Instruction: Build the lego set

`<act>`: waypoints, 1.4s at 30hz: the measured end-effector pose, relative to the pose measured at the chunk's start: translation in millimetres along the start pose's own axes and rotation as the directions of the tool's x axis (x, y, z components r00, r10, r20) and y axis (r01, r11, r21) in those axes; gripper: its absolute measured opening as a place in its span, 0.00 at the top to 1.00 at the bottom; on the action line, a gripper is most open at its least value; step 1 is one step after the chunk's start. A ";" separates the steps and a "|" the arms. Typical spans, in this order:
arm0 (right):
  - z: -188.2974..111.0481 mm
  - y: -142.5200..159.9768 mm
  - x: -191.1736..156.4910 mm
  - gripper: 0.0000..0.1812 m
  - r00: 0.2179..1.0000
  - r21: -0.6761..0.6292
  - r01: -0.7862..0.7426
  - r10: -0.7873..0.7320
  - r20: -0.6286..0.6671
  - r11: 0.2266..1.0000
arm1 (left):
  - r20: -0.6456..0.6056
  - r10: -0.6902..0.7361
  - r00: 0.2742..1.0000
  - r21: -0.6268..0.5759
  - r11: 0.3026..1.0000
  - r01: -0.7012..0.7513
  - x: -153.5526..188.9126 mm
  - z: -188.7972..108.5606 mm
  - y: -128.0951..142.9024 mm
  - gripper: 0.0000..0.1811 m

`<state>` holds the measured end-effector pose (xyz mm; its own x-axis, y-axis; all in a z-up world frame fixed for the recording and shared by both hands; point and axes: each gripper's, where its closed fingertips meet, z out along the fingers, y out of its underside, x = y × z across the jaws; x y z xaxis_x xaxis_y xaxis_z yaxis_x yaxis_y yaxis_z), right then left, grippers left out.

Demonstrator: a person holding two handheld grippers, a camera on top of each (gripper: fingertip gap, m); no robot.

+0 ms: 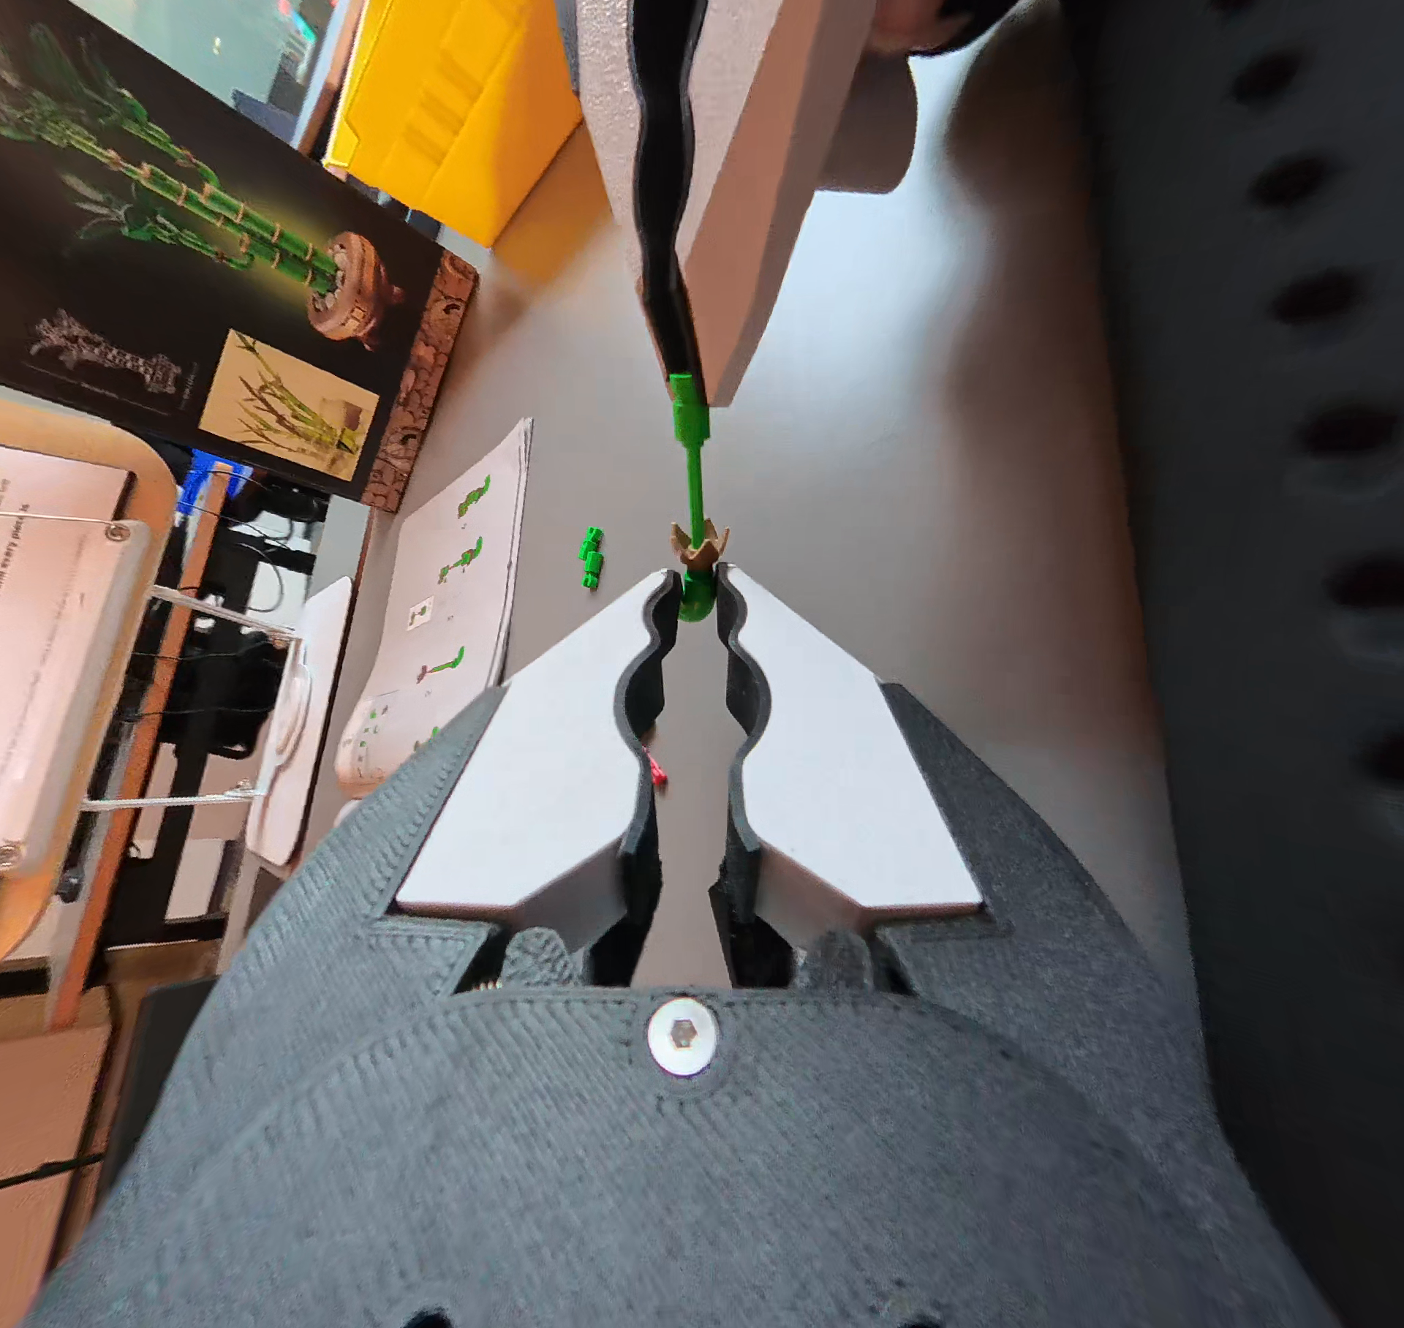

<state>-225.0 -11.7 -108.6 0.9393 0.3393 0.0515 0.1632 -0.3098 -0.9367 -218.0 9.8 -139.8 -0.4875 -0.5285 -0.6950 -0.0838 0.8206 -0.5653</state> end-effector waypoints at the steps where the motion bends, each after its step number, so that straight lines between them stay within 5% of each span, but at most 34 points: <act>1: -0.2 -0.1 0.4 0.97 1.000 0.002 -0.004 0.004 0.000 1.000 | 0.007 0.010 1.000 0.002 1.000 -0.010 -0.4 -0.2 -0.1 0.96; 9: 1.1 2.9 1.4 0.97 0.999 -0.004 -0.033 0.033 0.015 0.999 | 0.058 0.135 0.989 -0.054 0.990 -0.132 -1.0 1.8 2.7 0.97; 42: 8.2 14.7 0.1 0.97 0.999 -0.086 -0.032 0.034 0.022 0.996 | -0.031 0.004 1.000 -0.129 0.992 -0.008 11.9 7.0 11.3 0.98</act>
<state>-225.0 -8.9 -125.2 0.9372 0.3485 0.0122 0.1589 -0.3956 -0.9046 -218.6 11.2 -157.6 -0.5143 -0.5185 -0.6831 -0.1914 0.8458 -0.4979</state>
